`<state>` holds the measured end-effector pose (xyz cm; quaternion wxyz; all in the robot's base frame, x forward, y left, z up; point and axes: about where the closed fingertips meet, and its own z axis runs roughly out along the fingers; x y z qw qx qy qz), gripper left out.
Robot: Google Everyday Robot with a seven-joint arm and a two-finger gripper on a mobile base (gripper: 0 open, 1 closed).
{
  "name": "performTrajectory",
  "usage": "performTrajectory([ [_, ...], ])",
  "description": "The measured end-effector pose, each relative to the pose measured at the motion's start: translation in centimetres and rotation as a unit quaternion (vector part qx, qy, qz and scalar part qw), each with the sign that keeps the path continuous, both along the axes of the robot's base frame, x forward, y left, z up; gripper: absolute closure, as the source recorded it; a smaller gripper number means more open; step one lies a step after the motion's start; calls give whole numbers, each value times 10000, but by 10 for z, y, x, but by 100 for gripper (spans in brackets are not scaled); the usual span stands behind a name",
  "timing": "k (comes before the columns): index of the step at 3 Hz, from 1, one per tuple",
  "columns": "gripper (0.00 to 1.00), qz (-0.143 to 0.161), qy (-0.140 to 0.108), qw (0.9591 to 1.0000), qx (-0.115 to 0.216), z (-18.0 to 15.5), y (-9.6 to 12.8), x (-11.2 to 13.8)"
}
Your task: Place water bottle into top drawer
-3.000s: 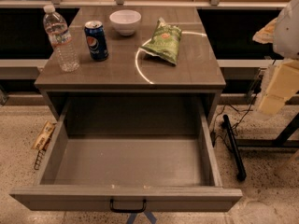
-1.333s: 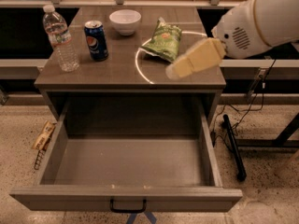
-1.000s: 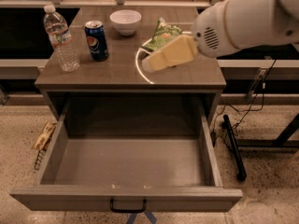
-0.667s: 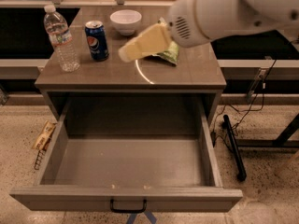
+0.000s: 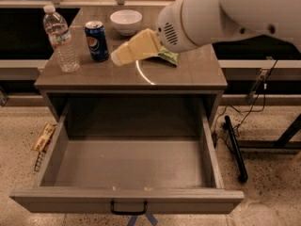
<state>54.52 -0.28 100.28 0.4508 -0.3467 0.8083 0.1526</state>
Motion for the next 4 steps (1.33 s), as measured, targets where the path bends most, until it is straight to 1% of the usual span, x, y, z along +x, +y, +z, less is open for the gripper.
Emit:
performTrajectory([
  [1, 0, 105, 11, 9990, 427, -24, 38, -1],
  [2, 0, 157, -205, 9964, 812, -36, 81, 7],
  [3, 0, 260, -454, 9936, 1003, -39, 115, 15],
  [4, 0, 530, -689, 9895, 1156, -47, 159, 20],
])
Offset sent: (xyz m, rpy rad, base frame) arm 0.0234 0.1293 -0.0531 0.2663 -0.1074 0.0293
